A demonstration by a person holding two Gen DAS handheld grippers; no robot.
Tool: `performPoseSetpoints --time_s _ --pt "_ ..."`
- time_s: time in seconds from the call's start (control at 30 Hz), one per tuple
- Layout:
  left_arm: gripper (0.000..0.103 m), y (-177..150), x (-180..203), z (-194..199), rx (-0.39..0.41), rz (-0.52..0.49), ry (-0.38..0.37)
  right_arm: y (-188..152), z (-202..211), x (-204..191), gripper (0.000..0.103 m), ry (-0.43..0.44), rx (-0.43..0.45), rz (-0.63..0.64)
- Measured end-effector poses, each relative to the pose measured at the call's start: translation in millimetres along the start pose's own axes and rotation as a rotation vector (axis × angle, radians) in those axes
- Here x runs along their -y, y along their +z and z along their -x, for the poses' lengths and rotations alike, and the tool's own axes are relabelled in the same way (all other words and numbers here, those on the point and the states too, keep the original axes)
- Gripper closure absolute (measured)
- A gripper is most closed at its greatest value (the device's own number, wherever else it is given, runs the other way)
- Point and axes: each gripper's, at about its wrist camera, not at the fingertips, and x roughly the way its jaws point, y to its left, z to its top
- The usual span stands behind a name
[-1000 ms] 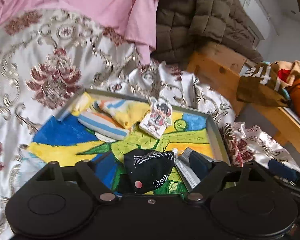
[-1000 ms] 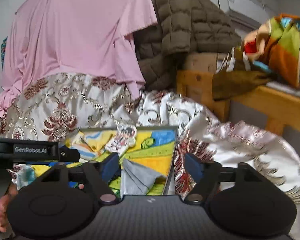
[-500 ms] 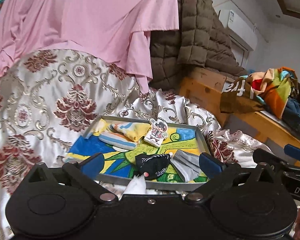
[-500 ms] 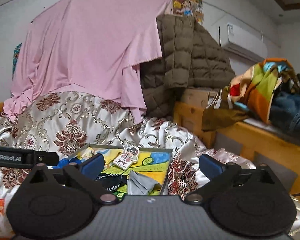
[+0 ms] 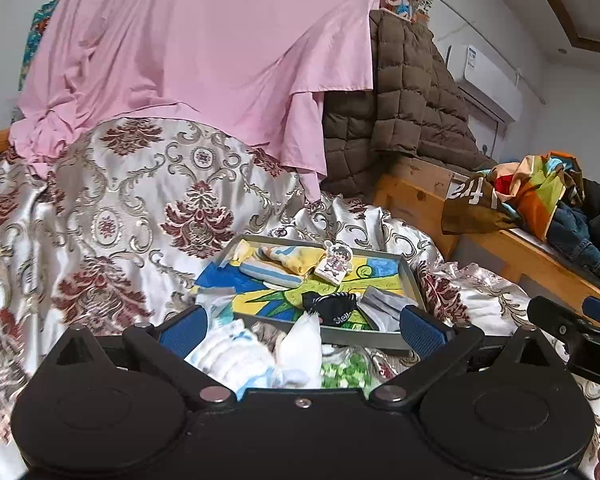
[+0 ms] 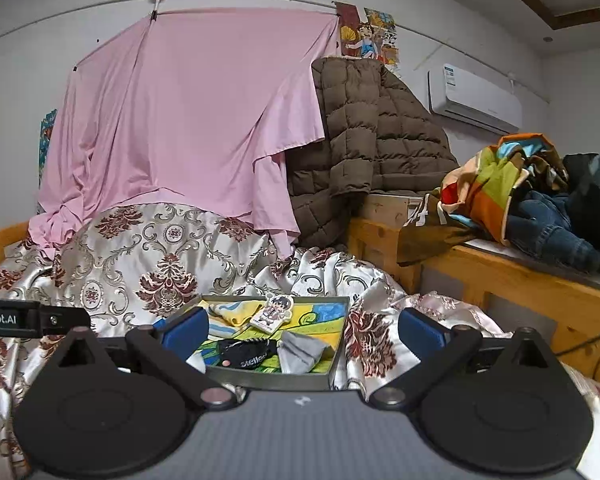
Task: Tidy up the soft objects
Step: 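Move both tools back from the tray toward the pile of items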
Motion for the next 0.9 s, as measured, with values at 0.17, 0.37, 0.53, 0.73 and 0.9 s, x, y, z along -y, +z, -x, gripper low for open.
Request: performPoseSetpoints --time_s 0.17,0.37,0.53,0.73,0.9 --pt "0.001 -15.7 -4.8 29.4 -0.004 0.002 0.002 -11.6 29.0 -4.0 0.000 0.002 -0.003 -0.016" --pt "0.001 -34.6 -12.7 57.5 -0.036 -0.043 0.006 -25.7 50.2 -9.2 0.000 -0.005 -0.038 -0.018" --pt "0.001 -51.3 -20.3 77.8 -0.044 -0.057 0.011 -32.8 67.7 -13.1 0.000 -0.019 -0.044 -0.022" --pt "0.001 -69.5 -30.1 94.8 -0.058 -0.025 0.021 -42.0 83.9 -17.6 0.000 -0.018 -0.067 -0.029" --pt "0.001 -81.3 -40.4 103.6 -0.084 -0.001 0.041 -52.0 90.3 -26.8 0.000 0.001 -0.108 -0.019"
